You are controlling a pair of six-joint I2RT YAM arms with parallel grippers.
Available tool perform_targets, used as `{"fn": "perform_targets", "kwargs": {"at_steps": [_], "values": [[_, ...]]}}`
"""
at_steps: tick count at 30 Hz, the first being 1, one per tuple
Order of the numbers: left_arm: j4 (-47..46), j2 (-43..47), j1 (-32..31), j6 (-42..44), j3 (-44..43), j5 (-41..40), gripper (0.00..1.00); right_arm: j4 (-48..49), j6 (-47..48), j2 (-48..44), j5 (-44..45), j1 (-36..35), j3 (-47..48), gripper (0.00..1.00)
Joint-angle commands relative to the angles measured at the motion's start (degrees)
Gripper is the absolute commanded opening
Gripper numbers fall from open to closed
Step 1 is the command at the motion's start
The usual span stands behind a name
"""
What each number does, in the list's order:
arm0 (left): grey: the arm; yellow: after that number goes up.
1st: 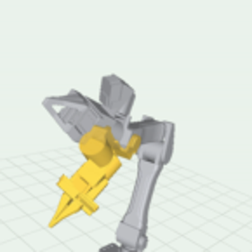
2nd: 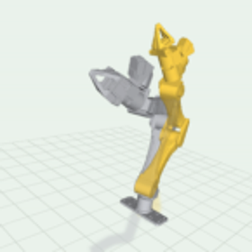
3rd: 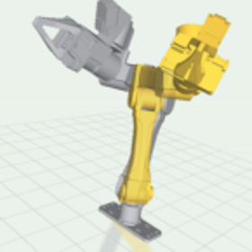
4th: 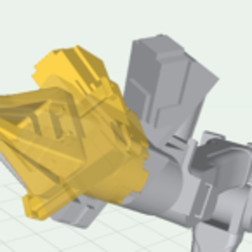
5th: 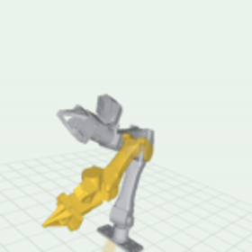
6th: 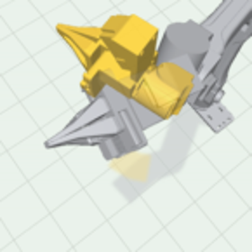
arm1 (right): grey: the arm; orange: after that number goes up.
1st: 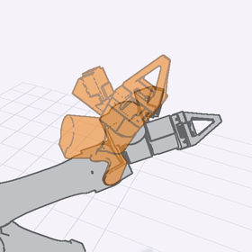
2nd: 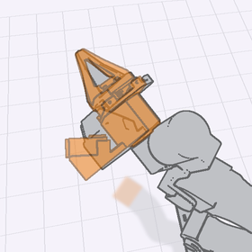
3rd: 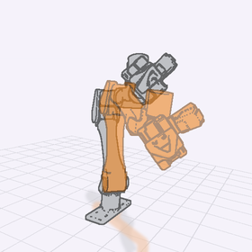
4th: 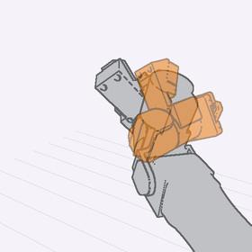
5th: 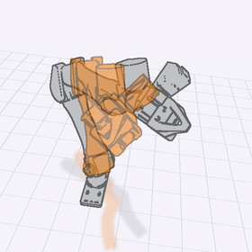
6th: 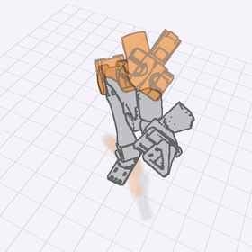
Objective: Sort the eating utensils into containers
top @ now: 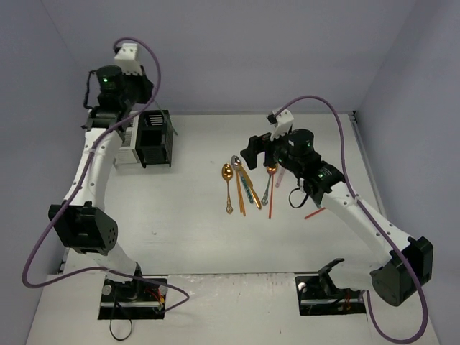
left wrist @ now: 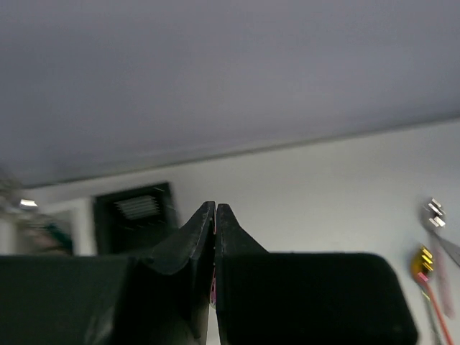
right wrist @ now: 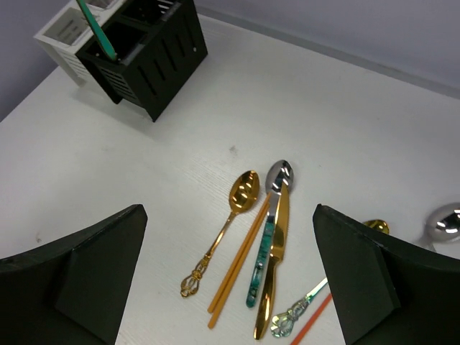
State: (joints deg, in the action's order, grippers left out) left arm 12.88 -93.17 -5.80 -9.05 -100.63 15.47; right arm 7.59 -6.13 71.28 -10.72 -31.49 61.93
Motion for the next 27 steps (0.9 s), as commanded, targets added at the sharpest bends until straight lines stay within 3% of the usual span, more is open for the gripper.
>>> {"fn": "perform_targets", "kwargs": {"at_steps": [1, 6, 13, 19, 27], "values": [[-2.57, -3.97, 8.23, 6.79, -11.73, -4.82, 0.00, 3.00, -1.02, -3.61, -1.69, 3.50, -1.52, 0.99], [-1.83, -11.99, 13.86, 7.91, -24.19, -7.60, 0.00, 1.43, -0.75, -4.08, -2.72, 5.65, -1.73, 1.00], [-3.99, -20.69, 16.52, 8.87, -30.96, -12.59, 0.00, -0.95, -0.03, -3.25, -3.17, 7.06, -0.84, 1.00], [-6.19, -26.51, 16.87, 8.87, -33.31, -14.50, 0.00, -3.89, 0.51, -2.12, -2.73, 8.10, -0.14, 1.00], [-10.95, -29.38, 17.84, 8.87, -27.79, -14.95, 0.00, -4.29, -1.15, -0.77, -3.13, 8.48, -0.08, 1.00]]}}
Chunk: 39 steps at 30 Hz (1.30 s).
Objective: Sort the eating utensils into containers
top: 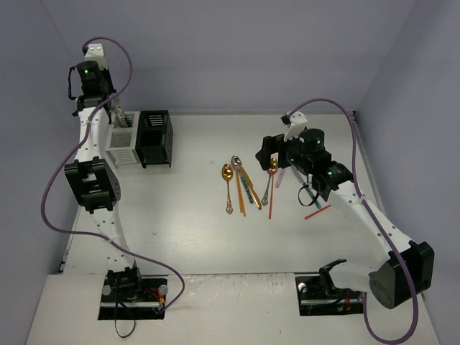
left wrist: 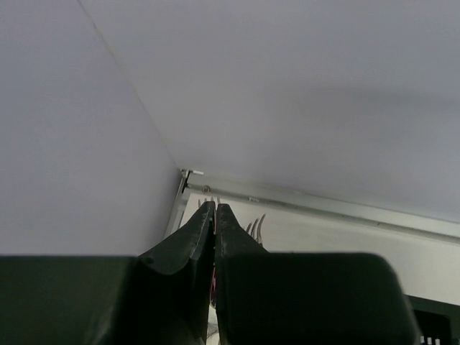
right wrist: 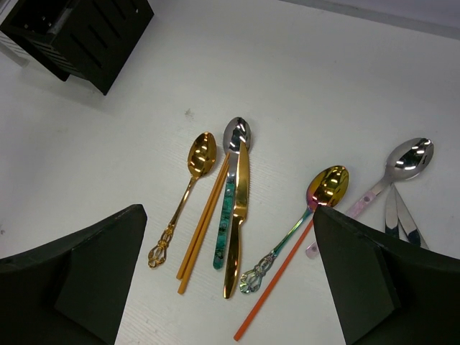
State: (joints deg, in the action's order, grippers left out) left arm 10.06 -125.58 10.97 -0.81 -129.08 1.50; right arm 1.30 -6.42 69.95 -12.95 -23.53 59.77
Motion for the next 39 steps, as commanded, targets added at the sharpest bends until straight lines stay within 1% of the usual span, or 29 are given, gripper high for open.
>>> {"fn": "perform_targets", "kwargs": {"at_steps": [1, 7, 10, 11, 12, 17, 18, 21, 23, 24, 27, 30, 33, 37, 39], "values": [[-8.53, 2.94, 1.07, 0.63, 1.30, -0.97, 0.00, 1.85, -0.82, 0.66, -0.75, 0.56, 1.98, 1.00], [-8.34, 2.36, 1.35, 0.62, 4.20, -0.60, 0.00, 1.33, -0.52, 1.07, -0.32, 0.77, 1.65, 1.00], [-6.16, 2.64, 1.69, 0.11, 4.56, -0.46, 0.21, 1.19, -0.26, 1.01, -0.27, 0.77, 1.32, 1.00], [-5.87, 3.10, 1.69, 0.16, 4.93, -0.73, 0.32, 1.11, -0.16, 1.02, -0.23, 0.77, 1.27, 1.00], [-5.75, 3.90, 1.69, 0.19, 5.44, -0.92, 0.40, 0.99, -0.09, 0.98, -0.23, 0.77, 1.23, 1.00], [-3.11, 7.49, 1.68, -0.81, 6.15, -0.96, 0.59, 0.80, -0.09, -0.10, -0.48, 0.93, 0.78, 1.00], [-2.02, 8.86, 1.61, -1.32, 6.44, -0.89, 0.61, 0.73, -0.09, -0.32, -0.34, 0.86, 0.71, 1.00], [0.79, 12.59, 1.02, -4.95, 7.51, -0.69, 0.70, 0.25, -0.58, -1.58, 1.04, 0.85, 0.05, 1.00], [2.78, 15.73, 0.12, -6.28, 8.20, -0.62, 0.72, -0.09, -0.83, -2.04, 2.21, 1.03, -0.38, 1.00], [5.58, 17.56, -1.08, -7.35, 9.09, -0.66, 0.73, -0.35, -1.36, -2.49, 3.41, 1.08, -0.87, 1.00], [10.79, 22.85, -6.25, -9.51, 12.94, -0.85, 0.77, -1.04, -2.73, -3.41, 6.81, 1.34, -2.21, 1.00], [13.40, 29.34, -11.25, -13.09, 20.81, -0.97, 0.79, -3.85, -4.27, -4.43, 10.79, 1.56, -3.60, 0.99], [14.60, 34.67, -16.33, -17.50, 29.45, 0.89, 0.80, -5.96, -5.58, -5.28, 12.30, 1.83, -4.79, 0.99], [15.68, 39.18, -23.14, -20.85, 38.62, 0.79, 0.80, -9.44, -8.58, -5.94, 16.36, 2.40, -6.70, 0.97], [15.75, 40.42, -26.78, -23.41, 40.80, 0.43, 0.80, -10.08, -9.67, -6.07, 16.65, 2.56, -7.05, 0.97]]}}
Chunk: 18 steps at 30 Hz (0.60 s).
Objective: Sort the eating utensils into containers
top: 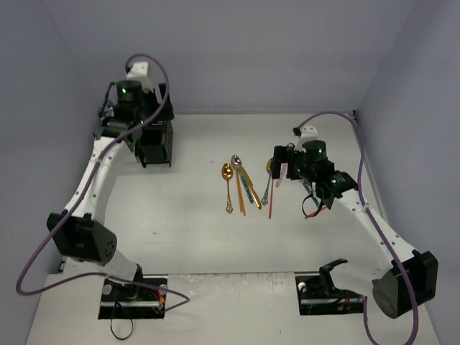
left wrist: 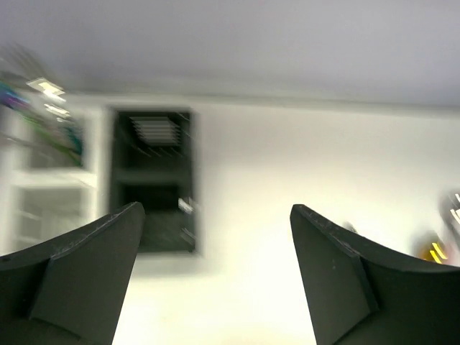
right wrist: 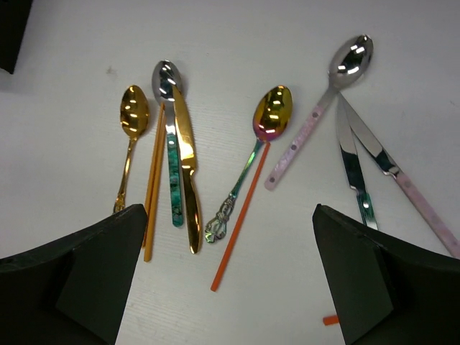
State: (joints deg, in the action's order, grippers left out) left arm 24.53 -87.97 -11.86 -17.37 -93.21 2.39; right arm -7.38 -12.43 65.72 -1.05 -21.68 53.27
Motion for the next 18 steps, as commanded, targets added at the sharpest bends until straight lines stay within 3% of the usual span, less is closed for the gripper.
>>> {"fn": "perform_targets", "kwargs": {"at_steps": [1, 7, 13, 18], "values": [[1.33, 3.23, -6.21, -8.66, 7.03, -0.88, 0.80, -2.00, -4.08, -1.96, 4.96, 0.87, -0.89, 0.97], [1.51, -0.02, -19.32, -18.33, 11.80, -5.94, 0.79, -4.12, -6.35, -2.62, 5.98, 1.26, -1.26, 0.97], [2.69, -10.04, -28.33, -26.35, 6.69, -9.02, 0.76, -5.07, -8.37, -3.79, 5.88, 1.62, -2.00, 0.96], [3.59, -17.66, -31.01, -29.19, 3.25, -10.56, 0.73, -5.18, -8.74, -5.57, 4.66, 1.73, -2.90, 0.96]]}}
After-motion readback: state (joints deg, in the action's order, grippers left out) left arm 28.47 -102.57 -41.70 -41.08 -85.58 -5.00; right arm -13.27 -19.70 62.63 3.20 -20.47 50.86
